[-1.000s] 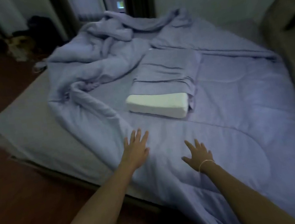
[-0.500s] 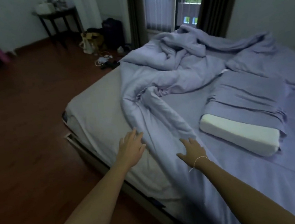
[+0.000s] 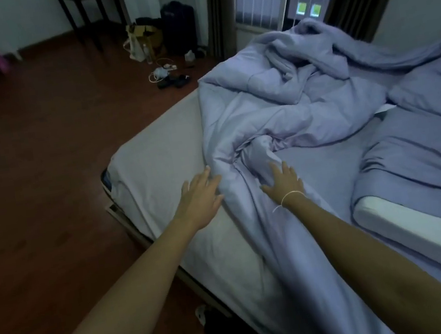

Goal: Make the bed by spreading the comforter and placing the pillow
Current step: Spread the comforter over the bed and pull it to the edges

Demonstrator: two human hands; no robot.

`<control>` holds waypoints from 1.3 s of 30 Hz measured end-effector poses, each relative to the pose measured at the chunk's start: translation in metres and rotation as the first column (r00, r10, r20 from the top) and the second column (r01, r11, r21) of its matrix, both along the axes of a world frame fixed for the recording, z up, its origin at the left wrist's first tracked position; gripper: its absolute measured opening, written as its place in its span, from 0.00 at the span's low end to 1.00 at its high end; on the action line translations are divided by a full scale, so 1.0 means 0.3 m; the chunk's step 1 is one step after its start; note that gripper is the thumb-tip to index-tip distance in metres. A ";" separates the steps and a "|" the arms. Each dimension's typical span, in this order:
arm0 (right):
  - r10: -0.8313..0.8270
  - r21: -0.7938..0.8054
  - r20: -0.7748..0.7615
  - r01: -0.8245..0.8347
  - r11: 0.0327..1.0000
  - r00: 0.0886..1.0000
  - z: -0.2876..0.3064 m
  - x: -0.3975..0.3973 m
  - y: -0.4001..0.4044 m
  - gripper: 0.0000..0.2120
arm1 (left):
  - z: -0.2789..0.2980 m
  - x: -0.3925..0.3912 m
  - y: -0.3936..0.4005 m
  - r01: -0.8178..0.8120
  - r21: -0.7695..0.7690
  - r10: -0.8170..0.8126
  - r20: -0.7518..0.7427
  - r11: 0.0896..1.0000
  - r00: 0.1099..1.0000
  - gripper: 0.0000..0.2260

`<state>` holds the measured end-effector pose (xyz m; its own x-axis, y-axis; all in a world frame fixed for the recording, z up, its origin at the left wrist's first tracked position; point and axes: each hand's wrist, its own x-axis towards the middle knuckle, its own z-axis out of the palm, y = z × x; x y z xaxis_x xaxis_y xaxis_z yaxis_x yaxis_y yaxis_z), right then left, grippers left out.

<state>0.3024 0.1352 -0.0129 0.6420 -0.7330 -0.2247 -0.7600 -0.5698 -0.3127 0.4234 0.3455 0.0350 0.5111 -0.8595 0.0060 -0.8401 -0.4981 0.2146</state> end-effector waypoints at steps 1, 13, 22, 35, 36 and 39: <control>-0.030 0.010 0.002 0.030 0.999 1.000 0.004 0.057 -0.031 0.36 | -0.008 0.057 -0.010 0.003 0.021 -0.002 -0.016 1.000 1.000 0.24; -0.276 0.182 -0.182 0.308 0.934 0.944 -0.092 0.433 -0.215 0.25 | -0.135 0.600 -0.011 0.049 0.119 -0.040 -0.080 0.992 0.996 0.25; -0.230 0.221 -0.354 0.320 0.921 0.907 -0.035 0.517 0.144 0.24 | -0.147 0.856 -0.112 0.239 0.128 -0.223 -0.125 0.963 0.967 0.24; -0.029 0.547 -0.388 0.255 0.798 0.921 -0.009 0.593 0.838 0.21 | -0.222 0.693 -0.283 0.595 0.151 -0.562 -0.211 0.789 0.800 0.25; -0.008 0.577 -0.395 0.254 0.776 0.919 -0.019 0.585 0.857 0.20 | -0.229 0.679 -0.299 0.602 0.167 -0.571 -0.201 0.781 0.796 0.25; -0.078 0.591 -0.409 0.329 0.737 0.909 -0.045 0.535 0.868 0.19 | -0.261 0.663 -0.356 0.598 0.238 -0.562 -0.207 0.765 0.801 0.28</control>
<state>0.4631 0.3955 -0.0263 0.2853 -0.4394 -0.8518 -0.9582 -0.1508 -0.2432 0.6224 0.2387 -0.0434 -0.1043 -0.9467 -0.3048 -0.9657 0.0231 0.2587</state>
